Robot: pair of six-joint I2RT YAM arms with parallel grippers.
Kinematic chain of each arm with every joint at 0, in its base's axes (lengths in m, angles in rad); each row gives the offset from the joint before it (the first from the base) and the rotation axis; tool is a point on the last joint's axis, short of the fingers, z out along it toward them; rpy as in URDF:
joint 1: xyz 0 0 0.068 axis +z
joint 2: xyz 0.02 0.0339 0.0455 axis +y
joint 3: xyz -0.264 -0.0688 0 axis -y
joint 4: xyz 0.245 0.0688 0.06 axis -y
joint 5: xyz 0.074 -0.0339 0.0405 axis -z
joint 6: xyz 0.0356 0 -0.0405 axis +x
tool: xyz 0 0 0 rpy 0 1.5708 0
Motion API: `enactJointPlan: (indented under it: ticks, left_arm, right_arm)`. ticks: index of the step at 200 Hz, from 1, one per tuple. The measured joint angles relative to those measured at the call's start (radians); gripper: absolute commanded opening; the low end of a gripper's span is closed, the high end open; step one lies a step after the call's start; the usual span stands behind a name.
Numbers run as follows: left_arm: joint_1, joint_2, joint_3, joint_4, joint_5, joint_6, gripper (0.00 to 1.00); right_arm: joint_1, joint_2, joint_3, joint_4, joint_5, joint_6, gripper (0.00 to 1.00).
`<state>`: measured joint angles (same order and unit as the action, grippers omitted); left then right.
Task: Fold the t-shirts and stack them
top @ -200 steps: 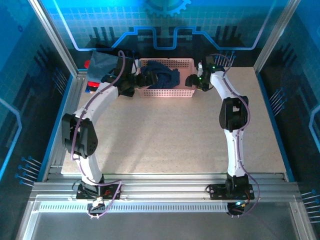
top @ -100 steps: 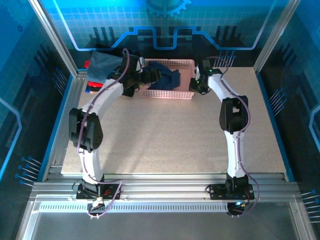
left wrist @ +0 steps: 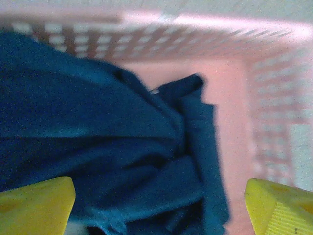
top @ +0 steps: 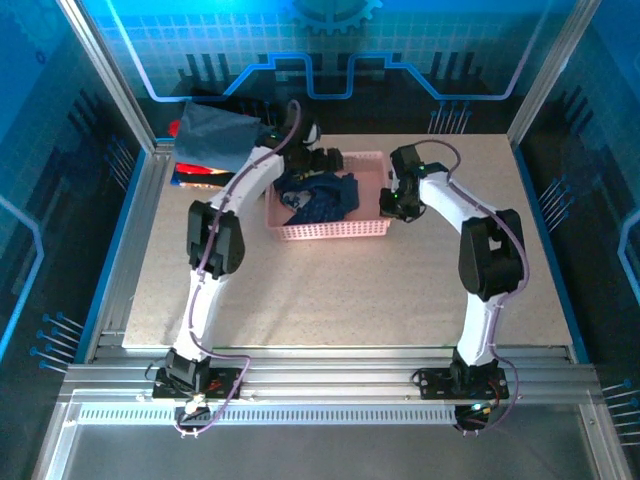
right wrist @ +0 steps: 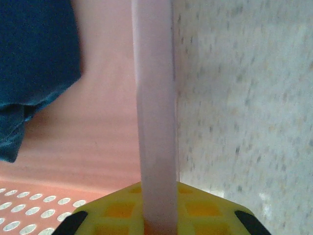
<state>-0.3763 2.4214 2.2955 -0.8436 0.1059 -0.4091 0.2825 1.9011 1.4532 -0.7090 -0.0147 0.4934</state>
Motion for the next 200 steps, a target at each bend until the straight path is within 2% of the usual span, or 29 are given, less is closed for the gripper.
enactJointPlan:
  ticks: [25,40,49,61,77,131,159,200]
  left_arm:
    - [-0.01,0.068,0.004,-0.107,-0.008,-0.003,0.89]
    - [-0.012,0.084,0.004,-0.138,-0.007,-0.007,0.77]
    - [-0.012,0.084,0.005,-0.151,-0.005,-0.001,0.63]
    - [-0.012,0.085,0.01,-0.17,-0.003,-0.005,0.32]
    - [-0.012,0.087,0.014,-0.177,0.015,-0.003,0.0]
    - [-0.012,0.035,0.014,-0.123,0.093,-0.015,0.0]
    - [-0.011,-0.087,0.061,-0.08,0.113,-0.047,0.0]
    - [-0.005,-0.276,0.251,-0.026,0.132,-0.072,0.0]
  right_arm:
    - [0.019,-0.035,-0.061,0.02,0.001,0.036,0.1]
    - [0.021,-0.043,-0.076,0.034,0.0,0.051,0.1]
    - [0.021,-0.045,-0.08,0.038,0.0,0.055,0.1]
    - [0.021,-0.045,-0.08,0.039,0.0,0.058,0.1]
    - [0.021,-0.045,-0.08,0.039,0.0,0.064,0.1]
    - [-0.016,-0.051,-0.098,0.07,-0.04,0.132,0.09]
    - [-0.104,-0.066,-0.126,0.097,-0.049,0.191,0.09]
    - [-0.273,-0.105,-0.186,0.131,-0.033,0.296,0.1]
